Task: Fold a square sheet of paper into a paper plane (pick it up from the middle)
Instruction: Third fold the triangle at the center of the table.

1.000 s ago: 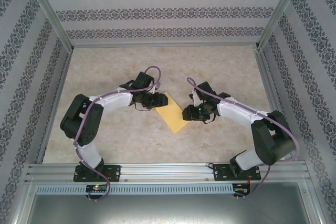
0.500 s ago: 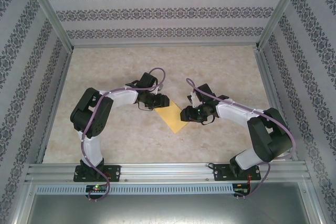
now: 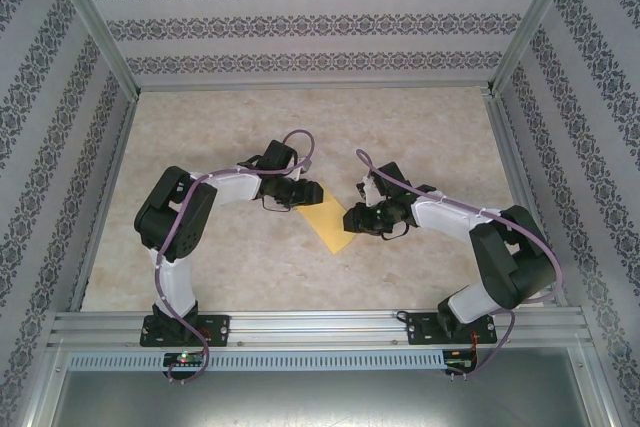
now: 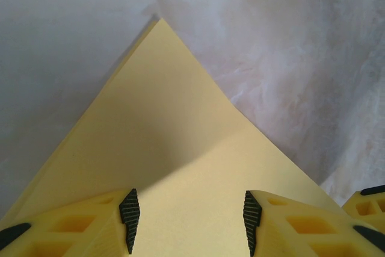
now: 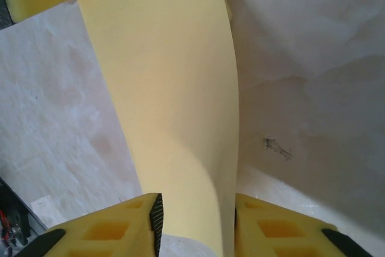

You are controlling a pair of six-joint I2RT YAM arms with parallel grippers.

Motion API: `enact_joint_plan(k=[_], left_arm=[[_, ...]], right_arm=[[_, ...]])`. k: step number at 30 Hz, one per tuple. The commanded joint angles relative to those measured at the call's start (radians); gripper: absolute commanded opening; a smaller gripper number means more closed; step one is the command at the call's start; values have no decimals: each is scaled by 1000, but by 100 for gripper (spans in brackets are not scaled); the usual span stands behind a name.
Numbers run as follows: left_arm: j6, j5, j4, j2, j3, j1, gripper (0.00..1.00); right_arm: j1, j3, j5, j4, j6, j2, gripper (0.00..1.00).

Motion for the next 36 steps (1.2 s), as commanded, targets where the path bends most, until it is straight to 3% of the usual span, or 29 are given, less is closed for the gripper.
enact_joint_plan(k=[1, 5, 16, 36], left_arm=[[32, -8, 6, 56, -39, 10, 54], [38, -5, 0, 57, -35, 12, 54], [49, 6, -15, 49, -34, 12, 55], [27, 46, -10, 21, -37, 12, 52]], right_arm=[[6, -15, -34, 34, 25, -13, 28], [26, -9, -29, 41, 44, -32, 22], [101, 51, 110, -105, 18, -98, 22], [157, 86, 64, 18, 71, 29, 9]])
